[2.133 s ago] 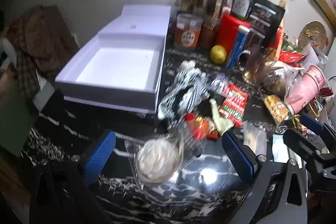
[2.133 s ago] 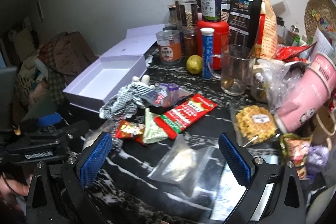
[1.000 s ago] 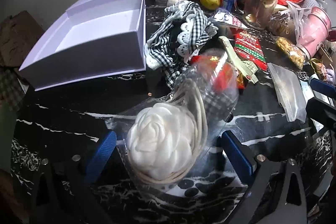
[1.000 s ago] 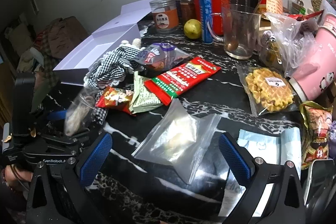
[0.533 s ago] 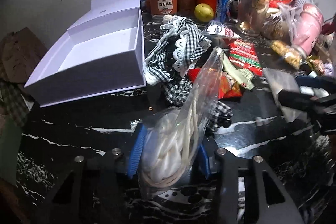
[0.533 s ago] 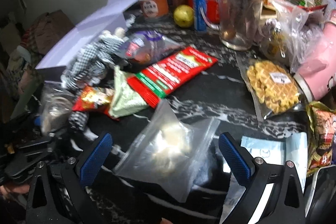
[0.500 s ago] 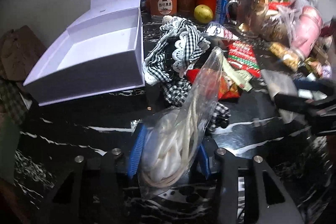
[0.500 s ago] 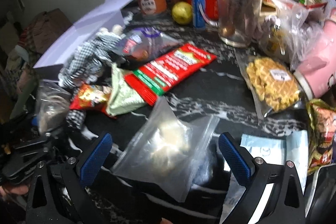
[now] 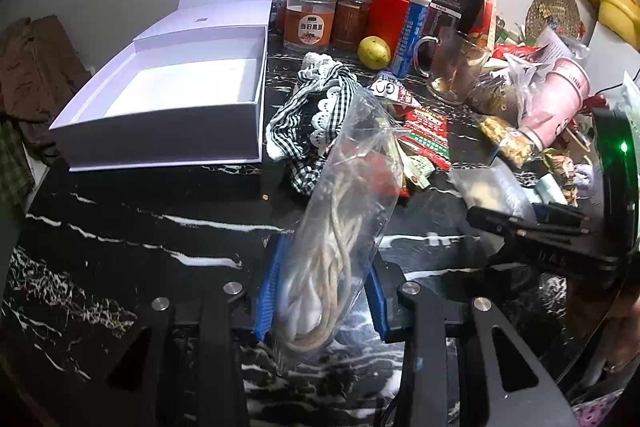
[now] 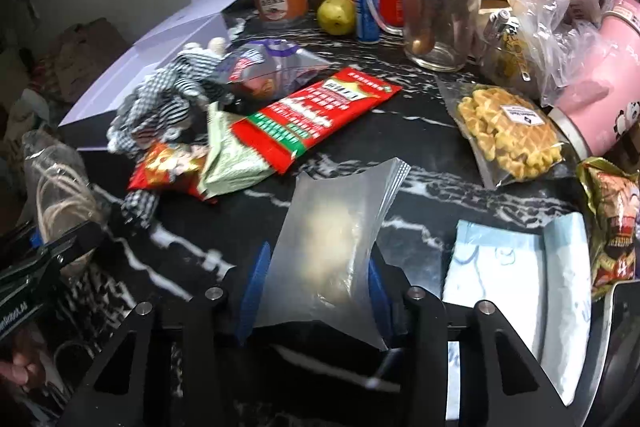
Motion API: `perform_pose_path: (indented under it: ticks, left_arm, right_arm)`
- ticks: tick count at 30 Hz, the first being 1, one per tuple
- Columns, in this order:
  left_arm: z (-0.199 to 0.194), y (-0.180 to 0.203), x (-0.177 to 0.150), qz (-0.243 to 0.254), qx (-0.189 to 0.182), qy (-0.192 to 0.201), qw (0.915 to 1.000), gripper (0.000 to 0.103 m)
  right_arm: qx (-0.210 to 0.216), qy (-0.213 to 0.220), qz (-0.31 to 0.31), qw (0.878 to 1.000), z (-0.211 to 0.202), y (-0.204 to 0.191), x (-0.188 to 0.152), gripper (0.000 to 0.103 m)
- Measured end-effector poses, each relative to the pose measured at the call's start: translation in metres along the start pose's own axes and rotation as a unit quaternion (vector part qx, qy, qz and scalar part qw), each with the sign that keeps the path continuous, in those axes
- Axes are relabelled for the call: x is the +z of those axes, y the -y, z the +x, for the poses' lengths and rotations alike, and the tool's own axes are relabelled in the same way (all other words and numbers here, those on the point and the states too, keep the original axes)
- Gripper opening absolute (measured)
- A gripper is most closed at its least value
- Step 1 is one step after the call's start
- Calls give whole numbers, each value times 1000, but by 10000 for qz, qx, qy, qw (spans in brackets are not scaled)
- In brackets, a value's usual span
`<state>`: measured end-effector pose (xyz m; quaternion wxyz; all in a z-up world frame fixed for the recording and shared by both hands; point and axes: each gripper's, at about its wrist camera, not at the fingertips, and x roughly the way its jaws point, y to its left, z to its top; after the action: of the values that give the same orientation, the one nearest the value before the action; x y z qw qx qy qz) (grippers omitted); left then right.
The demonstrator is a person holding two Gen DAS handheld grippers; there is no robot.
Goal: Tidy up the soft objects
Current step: 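Carry both bags into the white gift box with both tools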
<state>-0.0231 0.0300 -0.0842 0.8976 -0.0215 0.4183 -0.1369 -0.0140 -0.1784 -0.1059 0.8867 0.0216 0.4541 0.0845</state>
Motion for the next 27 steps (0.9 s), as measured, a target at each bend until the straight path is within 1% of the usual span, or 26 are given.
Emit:
perform_pose_path:
  ticks: [3,6,11,12,16,23,27]
  left_arm:
    - [-7,0,-3,-18,-11,39,10000,36]
    - [-18,1,-6,-26,-138,124,9998,36]
    - [-37,5,-13,-7,-199,295,9994,36]
    - [-39,5,-14,-15,-213,317,9993,34]
    - [-49,6,-16,-38,-248,409,9988,34]
    - [-69,4,-9,20,-235,694,9973,34]
    - [-82,1,2,39,-214,927,9955,34]
  right_arm:
    - [139,43,-5,9999,-10,-4,-10,42]
    - [386,96,-109,9992,-20,-9,-17,39]
    - [671,275,-298,9969,-44,-24,-27,38]
    - [695,303,-328,9966,-47,-27,-28,38]
    - [824,442,-370,9949,-62,-38,-35,38]
    - [1119,649,-416,9907,-78,-52,-32,38]
    - [1224,845,-513,9875,-91,-61,-21,38]
